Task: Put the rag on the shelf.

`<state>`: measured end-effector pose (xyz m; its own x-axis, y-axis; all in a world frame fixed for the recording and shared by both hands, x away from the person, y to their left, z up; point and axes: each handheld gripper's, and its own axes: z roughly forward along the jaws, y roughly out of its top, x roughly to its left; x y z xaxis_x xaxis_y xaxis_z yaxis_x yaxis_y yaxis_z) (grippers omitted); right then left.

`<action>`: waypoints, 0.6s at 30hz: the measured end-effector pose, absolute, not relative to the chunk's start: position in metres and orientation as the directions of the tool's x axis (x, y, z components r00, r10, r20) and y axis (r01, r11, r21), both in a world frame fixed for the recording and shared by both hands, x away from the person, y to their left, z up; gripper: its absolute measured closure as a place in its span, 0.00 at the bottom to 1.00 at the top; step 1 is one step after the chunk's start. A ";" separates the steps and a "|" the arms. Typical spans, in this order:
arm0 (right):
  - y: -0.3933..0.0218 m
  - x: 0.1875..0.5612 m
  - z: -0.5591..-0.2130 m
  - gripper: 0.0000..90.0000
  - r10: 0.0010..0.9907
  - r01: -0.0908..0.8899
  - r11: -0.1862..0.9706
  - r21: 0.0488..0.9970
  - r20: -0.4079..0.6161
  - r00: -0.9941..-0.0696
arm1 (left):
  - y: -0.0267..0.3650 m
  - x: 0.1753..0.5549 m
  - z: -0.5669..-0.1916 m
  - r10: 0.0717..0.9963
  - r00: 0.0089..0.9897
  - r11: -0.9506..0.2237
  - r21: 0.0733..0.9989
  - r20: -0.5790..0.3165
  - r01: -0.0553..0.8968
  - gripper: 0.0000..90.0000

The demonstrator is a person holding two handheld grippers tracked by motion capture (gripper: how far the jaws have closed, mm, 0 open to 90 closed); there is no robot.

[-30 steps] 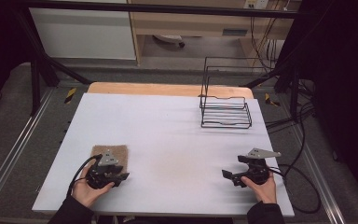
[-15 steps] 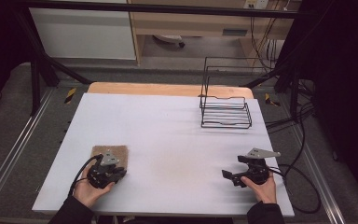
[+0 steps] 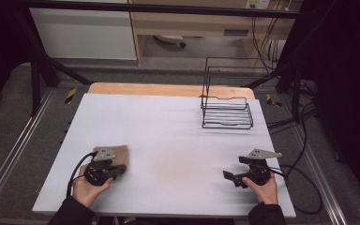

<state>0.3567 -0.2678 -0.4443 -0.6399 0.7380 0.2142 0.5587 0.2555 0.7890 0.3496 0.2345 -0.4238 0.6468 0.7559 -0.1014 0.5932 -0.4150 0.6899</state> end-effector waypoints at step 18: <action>-0.268 0.357 -0.445 0.01 0.743 0.561 0.261 0.785 0.208 -0.636 | 0.180 0.364 -0.406 0.748 0.647 -0.356 0.735 -0.145 0.577 0.96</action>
